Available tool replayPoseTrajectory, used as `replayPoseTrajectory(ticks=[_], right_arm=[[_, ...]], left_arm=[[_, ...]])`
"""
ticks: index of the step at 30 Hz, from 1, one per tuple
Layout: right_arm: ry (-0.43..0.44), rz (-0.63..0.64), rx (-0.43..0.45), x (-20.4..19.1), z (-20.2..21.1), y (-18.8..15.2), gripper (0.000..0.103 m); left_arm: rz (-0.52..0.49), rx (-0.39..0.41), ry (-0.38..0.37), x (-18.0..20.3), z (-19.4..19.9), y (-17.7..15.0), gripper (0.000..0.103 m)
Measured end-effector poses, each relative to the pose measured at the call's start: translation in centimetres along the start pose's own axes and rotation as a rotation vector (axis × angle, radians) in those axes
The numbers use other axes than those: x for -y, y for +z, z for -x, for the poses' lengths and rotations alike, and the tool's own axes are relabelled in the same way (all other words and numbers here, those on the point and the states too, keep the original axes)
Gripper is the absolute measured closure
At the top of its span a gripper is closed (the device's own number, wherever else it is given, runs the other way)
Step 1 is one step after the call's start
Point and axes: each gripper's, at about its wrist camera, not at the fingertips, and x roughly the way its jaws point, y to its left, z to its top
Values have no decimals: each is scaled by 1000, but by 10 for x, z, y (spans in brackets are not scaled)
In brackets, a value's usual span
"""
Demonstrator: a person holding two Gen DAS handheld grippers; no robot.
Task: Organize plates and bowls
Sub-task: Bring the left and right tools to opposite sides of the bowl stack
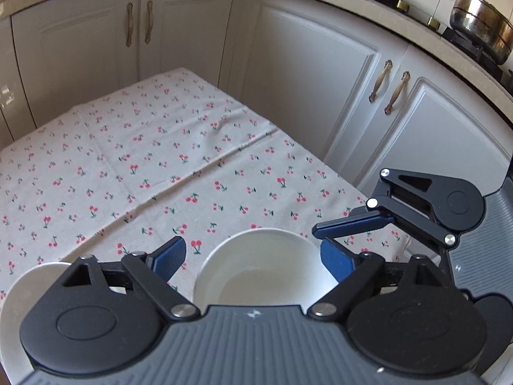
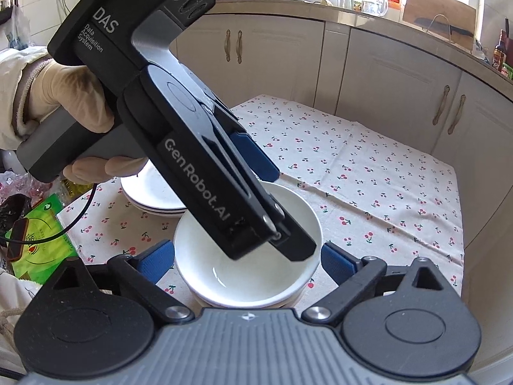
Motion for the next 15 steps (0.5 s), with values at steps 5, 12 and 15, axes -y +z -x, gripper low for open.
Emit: replayPoseTrajectory(ticks=[5, 12, 15], right_arm=[[-16, 0, 19, 3, 12, -5, 0], [-45, 13, -17, 8, 22, -28, 0], [-46, 12, -61, 8, 15, -40, 0]], left_arm=[[7, 51, 16, -4, 23, -15, 12], [-50, 101, 68, 10, 54, -63, 5], [-94, 81, 95, 19, 51, -83, 5]])
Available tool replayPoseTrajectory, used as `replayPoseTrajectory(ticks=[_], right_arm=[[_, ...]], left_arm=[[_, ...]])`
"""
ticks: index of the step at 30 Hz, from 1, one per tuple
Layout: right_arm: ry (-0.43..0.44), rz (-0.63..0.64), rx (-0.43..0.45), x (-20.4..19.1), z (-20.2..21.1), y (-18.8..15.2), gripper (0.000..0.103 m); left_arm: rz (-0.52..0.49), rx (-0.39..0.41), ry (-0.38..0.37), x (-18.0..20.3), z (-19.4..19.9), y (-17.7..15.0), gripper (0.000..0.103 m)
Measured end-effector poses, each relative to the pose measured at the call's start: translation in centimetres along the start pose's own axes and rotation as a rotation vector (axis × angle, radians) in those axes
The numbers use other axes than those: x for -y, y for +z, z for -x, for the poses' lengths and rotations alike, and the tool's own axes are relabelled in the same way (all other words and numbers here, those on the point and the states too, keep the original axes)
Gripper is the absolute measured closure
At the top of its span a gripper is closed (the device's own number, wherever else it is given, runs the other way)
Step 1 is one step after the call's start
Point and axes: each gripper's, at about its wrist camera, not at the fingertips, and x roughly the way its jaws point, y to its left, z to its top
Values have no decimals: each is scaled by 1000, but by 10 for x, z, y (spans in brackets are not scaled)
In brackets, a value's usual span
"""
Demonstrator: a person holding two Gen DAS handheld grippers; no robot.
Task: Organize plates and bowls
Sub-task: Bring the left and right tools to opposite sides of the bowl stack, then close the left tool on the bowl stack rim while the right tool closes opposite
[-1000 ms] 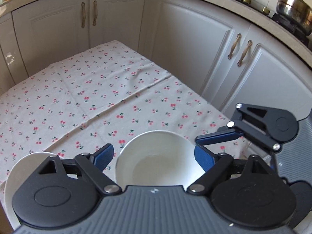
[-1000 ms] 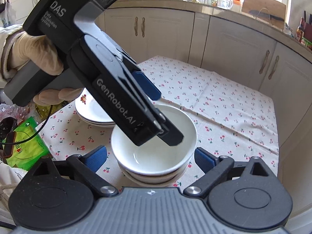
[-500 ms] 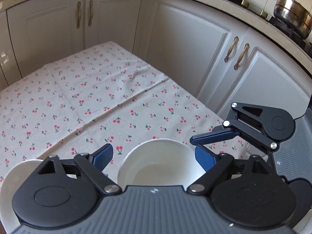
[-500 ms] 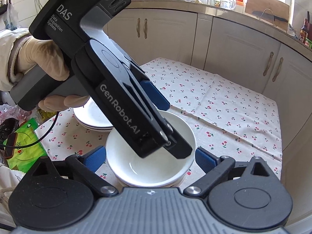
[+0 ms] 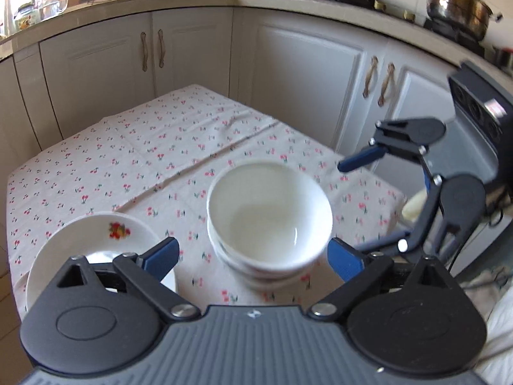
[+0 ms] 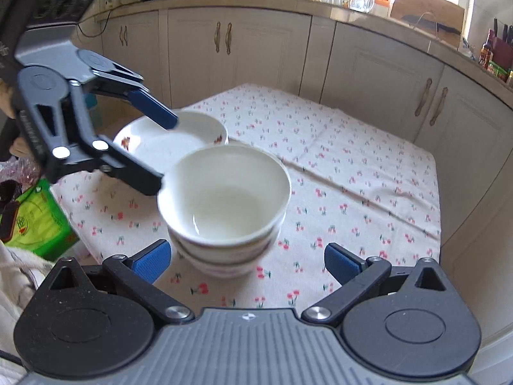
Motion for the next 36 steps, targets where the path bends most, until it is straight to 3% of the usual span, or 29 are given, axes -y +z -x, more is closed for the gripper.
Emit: replayPoseTrajectory(ticks=[7, 18, 24, 30, 33, 36], right_arm=[[-10, 22, -95, -8, -32, -20, 0], [-5, 41, -166, -1, -66, -22, 0], [65, -3, -181, 14, -74, -21, 0], [102, 49, -145, 18, -75, -24, 0], [102, 54, -168, 18, -76, -19, 0], [88, 136, -132, 14, -74, -16, 0]], left_arm=[[-63, -80, -4, 18, -27, -34, 5], [-80, -163, -56, 17, -75, -40, 5], [-142, -189, -38, 19, -81, -39, 4], [-152, -190, -54, 14, -80, -34, 7], [-153, -187, -77, 9, -80, -31, 9], [-181, -186, -91, 8, -80, -29, 12]])
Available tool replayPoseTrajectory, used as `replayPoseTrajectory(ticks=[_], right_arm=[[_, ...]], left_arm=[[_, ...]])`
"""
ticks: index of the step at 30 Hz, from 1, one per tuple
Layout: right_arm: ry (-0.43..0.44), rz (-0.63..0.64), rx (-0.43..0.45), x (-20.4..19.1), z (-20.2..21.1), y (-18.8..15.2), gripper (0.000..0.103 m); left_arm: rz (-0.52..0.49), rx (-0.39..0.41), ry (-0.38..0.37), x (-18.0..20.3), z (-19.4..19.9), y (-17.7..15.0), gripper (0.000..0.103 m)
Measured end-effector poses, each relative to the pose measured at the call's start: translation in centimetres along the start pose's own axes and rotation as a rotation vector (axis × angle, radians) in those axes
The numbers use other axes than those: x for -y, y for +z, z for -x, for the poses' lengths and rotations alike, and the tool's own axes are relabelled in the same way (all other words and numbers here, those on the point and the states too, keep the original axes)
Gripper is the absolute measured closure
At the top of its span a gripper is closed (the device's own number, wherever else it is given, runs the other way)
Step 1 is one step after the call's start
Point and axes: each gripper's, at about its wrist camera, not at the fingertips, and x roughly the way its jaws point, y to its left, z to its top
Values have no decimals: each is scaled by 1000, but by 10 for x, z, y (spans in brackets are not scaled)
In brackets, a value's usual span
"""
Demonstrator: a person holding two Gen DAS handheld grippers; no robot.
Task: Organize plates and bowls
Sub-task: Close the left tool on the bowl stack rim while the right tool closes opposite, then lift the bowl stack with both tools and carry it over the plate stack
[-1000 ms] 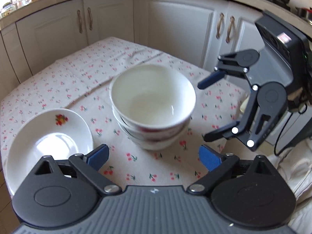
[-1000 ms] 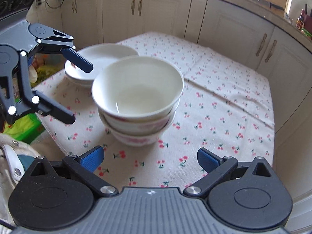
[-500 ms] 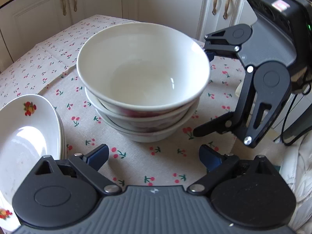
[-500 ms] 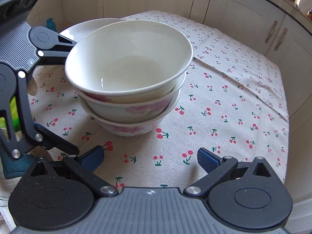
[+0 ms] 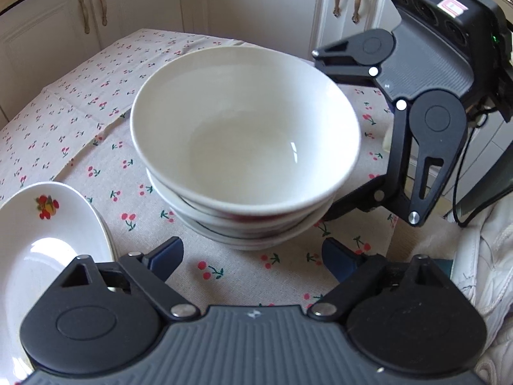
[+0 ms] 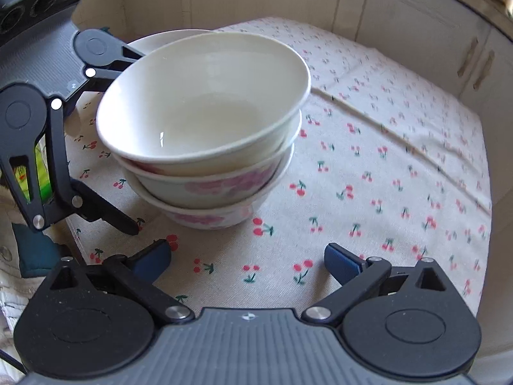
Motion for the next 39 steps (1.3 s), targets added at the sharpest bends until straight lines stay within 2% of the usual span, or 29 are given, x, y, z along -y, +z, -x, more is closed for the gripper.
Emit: replayPoseTrajectory(ticks=[5, 8, 11, 18, 29, 39], right_arm=[[96, 90, 35, -2, 4, 10, 4], [122, 139, 36, -3, 4, 16, 13], [144, 162, 38, -1, 5, 21, 14], [173, 197, 27, 2, 5, 28, 20], [183, 200, 9, 3, 4, 32, 20], [179, 200, -37, 2, 3, 41, 20]], left_arm=[[-41, -13, -19, -5, -3, 6, 19], [-50, -15, -24, -12, -4, 11, 21], [-60, -19, -38, -19, -5, 15, 22], [-112, -22, -80, -22, -2, 19, 26], [-123, 9, -150, -30, -3, 18, 28], [-131, 57, -184, -38, -1, 14, 28]])
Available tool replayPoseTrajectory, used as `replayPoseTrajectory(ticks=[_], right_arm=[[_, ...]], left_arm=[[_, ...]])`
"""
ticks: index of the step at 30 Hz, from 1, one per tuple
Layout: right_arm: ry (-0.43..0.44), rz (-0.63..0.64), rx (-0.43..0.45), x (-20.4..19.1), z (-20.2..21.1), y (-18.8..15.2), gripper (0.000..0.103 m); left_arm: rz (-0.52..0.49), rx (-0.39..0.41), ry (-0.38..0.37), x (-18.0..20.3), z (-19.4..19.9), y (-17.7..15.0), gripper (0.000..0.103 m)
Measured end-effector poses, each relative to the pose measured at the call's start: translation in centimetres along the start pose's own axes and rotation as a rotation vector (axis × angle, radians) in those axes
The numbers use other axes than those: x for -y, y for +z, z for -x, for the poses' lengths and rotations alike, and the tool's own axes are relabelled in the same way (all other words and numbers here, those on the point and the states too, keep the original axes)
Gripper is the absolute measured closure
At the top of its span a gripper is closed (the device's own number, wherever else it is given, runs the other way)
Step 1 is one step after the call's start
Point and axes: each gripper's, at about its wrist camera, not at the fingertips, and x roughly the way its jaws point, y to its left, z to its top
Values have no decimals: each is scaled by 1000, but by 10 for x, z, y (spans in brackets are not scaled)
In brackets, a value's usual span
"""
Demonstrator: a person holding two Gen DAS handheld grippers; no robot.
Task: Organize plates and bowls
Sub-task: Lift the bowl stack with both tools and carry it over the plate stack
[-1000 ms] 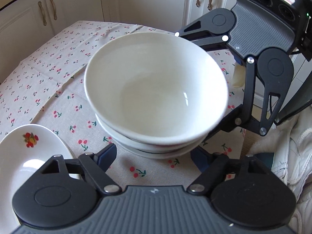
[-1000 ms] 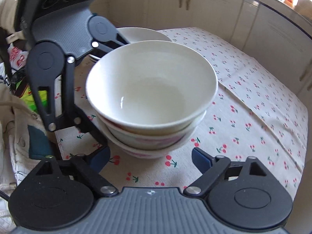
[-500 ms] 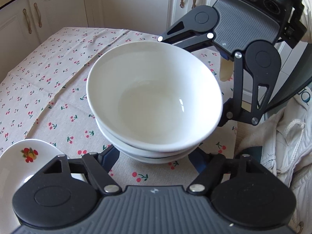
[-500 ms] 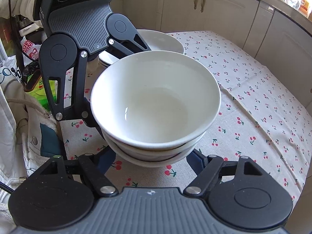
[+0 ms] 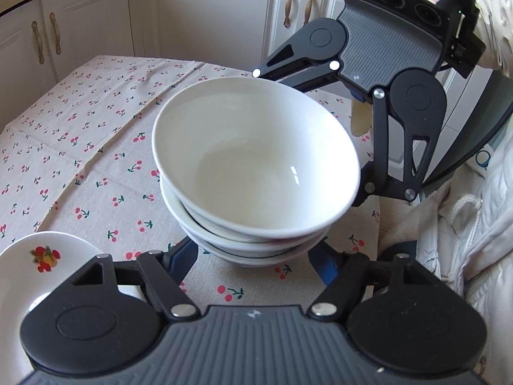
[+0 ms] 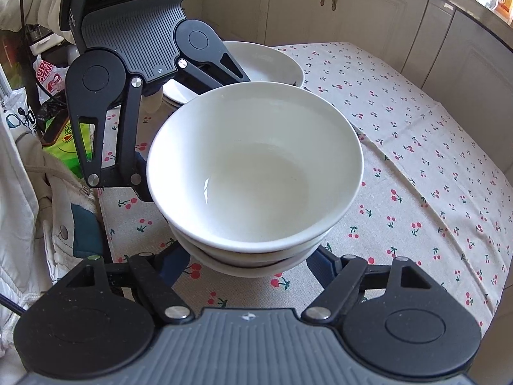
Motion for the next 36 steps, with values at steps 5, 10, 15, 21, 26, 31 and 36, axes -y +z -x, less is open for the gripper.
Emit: replayPoseTrajectory(ticks=[5, 10, 15, 21, 26, 31, 36], right_arm=[[0, 3, -25, 1, -2, 4, 20], [12, 9, -37, 4, -4, 6, 19], [25, 26, -39, 6, -4, 5, 18], [38, 51, -38, 8, -6, 6, 17], [47, 61, -43, 9, -7, 8, 17], [53, 63, -52, 9, -6, 10, 17], [51, 63, -61, 8, -4, 12, 16]], left_arm=[[-4, 13, -27, -4, 0, -1, 27], [-16, 4, -52, -8, -2, 1, 27], [-17, -9, -65, -10, -5, 4, 26], [-28, -29, -76, -12, -8, 9, 25], [-36, -41, -84, -14, -10, 11, 24], [-52, -53, -94, -16, -10, 12, 24], [-55, -63, -104, -17, -9, 13, 25]])
